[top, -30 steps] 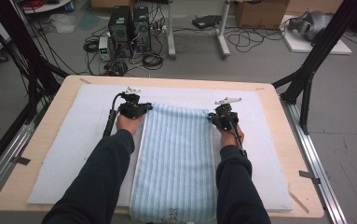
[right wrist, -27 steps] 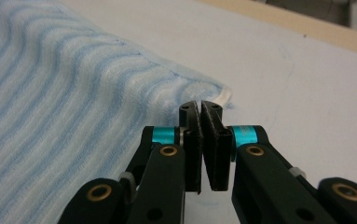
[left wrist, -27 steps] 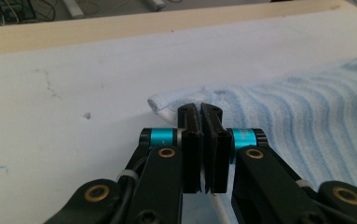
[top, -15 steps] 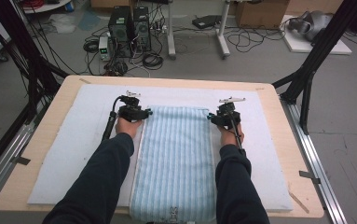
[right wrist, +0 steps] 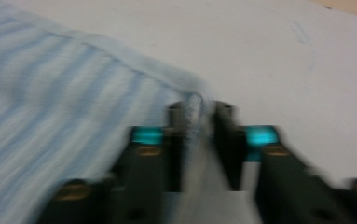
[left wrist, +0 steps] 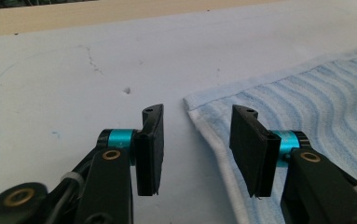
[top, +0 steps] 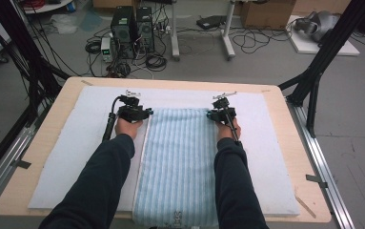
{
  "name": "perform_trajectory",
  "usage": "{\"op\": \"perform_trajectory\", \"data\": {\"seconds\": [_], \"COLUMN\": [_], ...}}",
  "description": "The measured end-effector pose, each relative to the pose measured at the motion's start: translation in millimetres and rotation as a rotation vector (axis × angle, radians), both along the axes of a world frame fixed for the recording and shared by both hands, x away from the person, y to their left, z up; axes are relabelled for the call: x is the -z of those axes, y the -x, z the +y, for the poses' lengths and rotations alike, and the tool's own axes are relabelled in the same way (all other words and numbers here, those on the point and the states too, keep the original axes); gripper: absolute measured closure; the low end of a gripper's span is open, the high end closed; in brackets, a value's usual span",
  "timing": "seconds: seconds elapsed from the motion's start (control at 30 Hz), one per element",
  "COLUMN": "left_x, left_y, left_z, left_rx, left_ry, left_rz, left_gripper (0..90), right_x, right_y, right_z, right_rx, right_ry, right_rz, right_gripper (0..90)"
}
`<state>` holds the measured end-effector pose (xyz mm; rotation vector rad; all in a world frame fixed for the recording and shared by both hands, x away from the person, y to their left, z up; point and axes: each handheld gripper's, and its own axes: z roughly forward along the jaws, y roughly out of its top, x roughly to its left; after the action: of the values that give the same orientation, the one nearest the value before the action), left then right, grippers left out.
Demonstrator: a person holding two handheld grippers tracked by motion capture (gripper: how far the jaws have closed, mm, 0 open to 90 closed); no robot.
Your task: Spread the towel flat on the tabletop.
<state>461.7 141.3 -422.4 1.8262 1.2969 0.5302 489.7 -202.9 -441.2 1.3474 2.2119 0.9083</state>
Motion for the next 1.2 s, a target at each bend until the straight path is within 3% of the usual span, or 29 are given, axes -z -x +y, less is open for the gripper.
{"op": "perform_trajectory", "data": {"seconds": [0.07,0.17,0.2,0.27,0.33,0.47,0.63,0.7,0.8,0.9,1.1,1.2], "left_x": [-2.9,-9.1,-11.0,-13.5,-13.0,-8.0,-0.9,1.1,4.5,11.1,20.4,21.9], "left_y": [1.8,5.7,6.7,7.8,8.3,9.8,10.0,10.9,11.6,11.1,8.9,10.0], "left_z": [0.9,2.1,2.4,3.7,4.3,2.6,-3.2,-7.4,-15.1,-22.7,-25.4,-24.4], "left_rx": [-0.004,-0.008,-0.011,-0.021,-0.016,0.026,0.114,0.153,0.201,0.219,0.136,0.116], "left_ry": [0.0,0.008,0.007,0.016,0.021,0.029,0.031,0.011,-0.016,-0.046,-0.139,-0.141], "left_rz": [0.0,-0.006,-0.012,-0.017,-0.014,-0.006,0.017,0.01,-0.008,0.0,0.048,0.03], "left_gripper": [53.1,48.4,46.0,44.6,43.5,45.5,56.2,70.1,86.3,87.4,84.4,84.3], "right_x": [-0.7,0.1,2.0,2.1,-3.9,-22.3,-35.0,-35.3,-33.2,-30.0,-23.1,-23.3], "right_y": [0.7,0.2,-0.2,1.7,4.3,12.3,27.3,38.0,55.0,70.5,98.0,108.1], "right_z": [6.7,7.6,8.4,11.0,10.3,5.9,-2.1,-8.5,-18.5,-27.0,-40.0,-41.7], "right_rx": [-0.002,0.048,0.056,0.081,0.085,0.08,0.011,-0.016,-0.061,-0.095,-0.101,-0.113], "right_ry": [0.059,0.026,0.021,0.067,0.061,0.042,-0.004,-0.008,-0.011,-0.001,-0.03,-0.03], "right_rz": [-0.04,-0.086,-0.077,-0.082,-0.102,-0.145,-0.121,-0.107,-0.081,-0.069,-0.059,-0.055], "right_gripper": [87.0,85.6,81.1,68.2,61.4,51.3,43.1,44.7,61.0,64.5,62.0,60.9]}}
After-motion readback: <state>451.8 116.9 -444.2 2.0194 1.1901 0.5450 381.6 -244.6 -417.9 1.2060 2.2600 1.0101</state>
